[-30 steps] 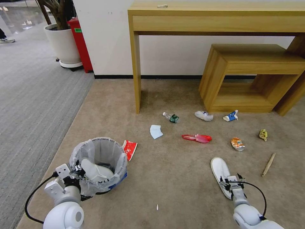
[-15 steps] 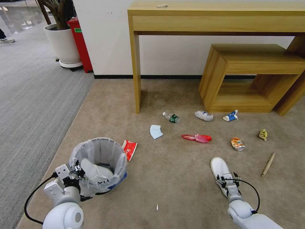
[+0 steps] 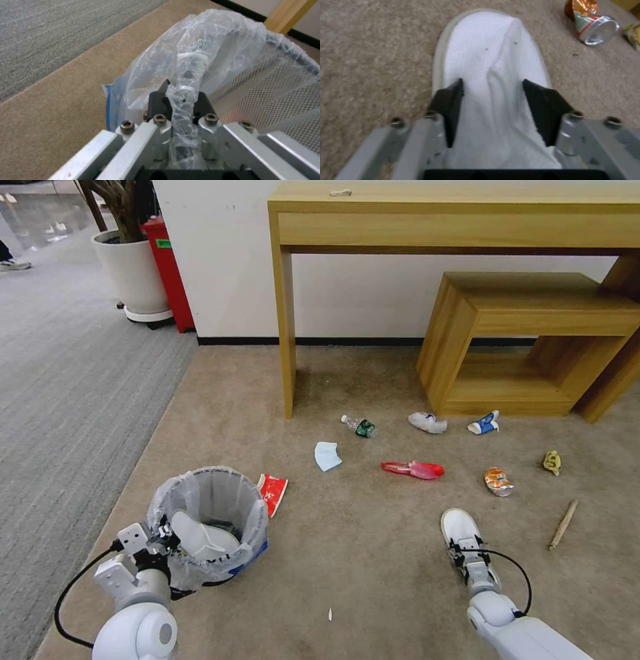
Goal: Pick up the trash bin and place the garbage on the floor into it.
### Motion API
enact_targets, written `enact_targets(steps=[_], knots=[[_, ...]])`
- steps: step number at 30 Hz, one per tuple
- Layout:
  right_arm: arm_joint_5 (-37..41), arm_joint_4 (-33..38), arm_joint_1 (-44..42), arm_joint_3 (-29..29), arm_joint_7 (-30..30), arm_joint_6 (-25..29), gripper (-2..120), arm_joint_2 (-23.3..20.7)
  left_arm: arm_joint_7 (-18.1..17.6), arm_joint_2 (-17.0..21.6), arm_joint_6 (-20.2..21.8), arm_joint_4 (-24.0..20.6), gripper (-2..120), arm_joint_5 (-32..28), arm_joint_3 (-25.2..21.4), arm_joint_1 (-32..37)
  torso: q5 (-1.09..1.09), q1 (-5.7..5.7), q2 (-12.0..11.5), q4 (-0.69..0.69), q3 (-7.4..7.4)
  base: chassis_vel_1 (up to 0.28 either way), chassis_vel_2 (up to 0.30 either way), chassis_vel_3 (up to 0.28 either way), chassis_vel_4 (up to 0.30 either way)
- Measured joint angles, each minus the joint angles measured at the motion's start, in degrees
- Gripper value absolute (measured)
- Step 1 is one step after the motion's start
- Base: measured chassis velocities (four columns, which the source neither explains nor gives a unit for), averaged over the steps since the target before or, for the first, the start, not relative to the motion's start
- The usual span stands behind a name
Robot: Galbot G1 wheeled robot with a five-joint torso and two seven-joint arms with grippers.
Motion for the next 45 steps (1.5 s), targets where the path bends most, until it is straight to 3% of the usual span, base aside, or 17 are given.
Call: enact_targets(steps=[2, 12, 18, 24, 26, 32, 38, 45], knots=[[-0.1, -0.1, 0.0, 0.0, -0.2, 0.1, 43, 0.0, 0.0, 0.0, 0.0, 0.1, 4, 0.0, 0.0, -0.1, 0.01, 0.0, 0.0, 0.01, 0.0, 0.0, 0.0, 0.0, 0.0], [1.4, 3.5, -1.2, 0.7, -2.6, 2.0, 2, -1.8, 0.1, 0.2, -0.2, 1.7, 4, 0.0, 0.2, -1.0, 0.0, 0.0, 0.0, -0.01, 0.0, 0.0, 0.0, 0.0, 0.0], [3.9, 8.7, -2.8, 1.9, -8.6, 7.8, 0, -3.4, 0.1, 0.5, -0.2, 2.2, 4, 0.0, 0.1, -1.2, 0.01, 0.0, 0.0, 0.0, 0.0, 0.0, 0.0, 0.0, 0.0], [5.5, 21.1, -6.0, 4.0, -13.9, 11.3, 0, -6.2, 0.1, 0.6, -0.2, 2.2, 4, 0.0, 0.1, -1.2, 0.0, 0.0, 0.0, -0.01, 0.0, 0.0, 0.0, 0.0, 0.0], [6.0, 28.4, -7.4, 4.9, -16.3, 12.7, 0, -8.1, 0.1, 0.7, -0.1, 2.2, 4, 0.0, 0.1, -1.1, 0.0, 0.0, 0.0, 0.0, 0.0, 0.0, 0.0, 0.0, 0.0], [7.2, 38.9, -7.5, 4.9, -19.1, 14.8, 0, -11.4, 0.0, 0.9, 0.5, 1.0, 4, -0.3, 0.2, -0.7, 0.0, 0.0, 0.0, -0.01, 0.0, 0.0, 0.0, 0.0, 0.0], [12.6, 52.2, -2.5, 1.4, -24.2, 16.6, 0, -15.6, -0.2, 1.1, 1.3, -1.7, 4, -1.3, 0.1, 0.3, 0.0, 0.0, 0.0, 0.0, 0.0, 0.0, 0.0, 0.0, 0.0], [18.9, 57.7, 6.4, -5.4, -26.6, 17.6, 0, -16.3, -0.2, 1.0, 1.9, -4.4, 4, -1.5, 0.3, 1.6, 0.0, 0.0, 0.0, 0.0, 0.0, 0.0, 0.0, 0.0, 0.0]])
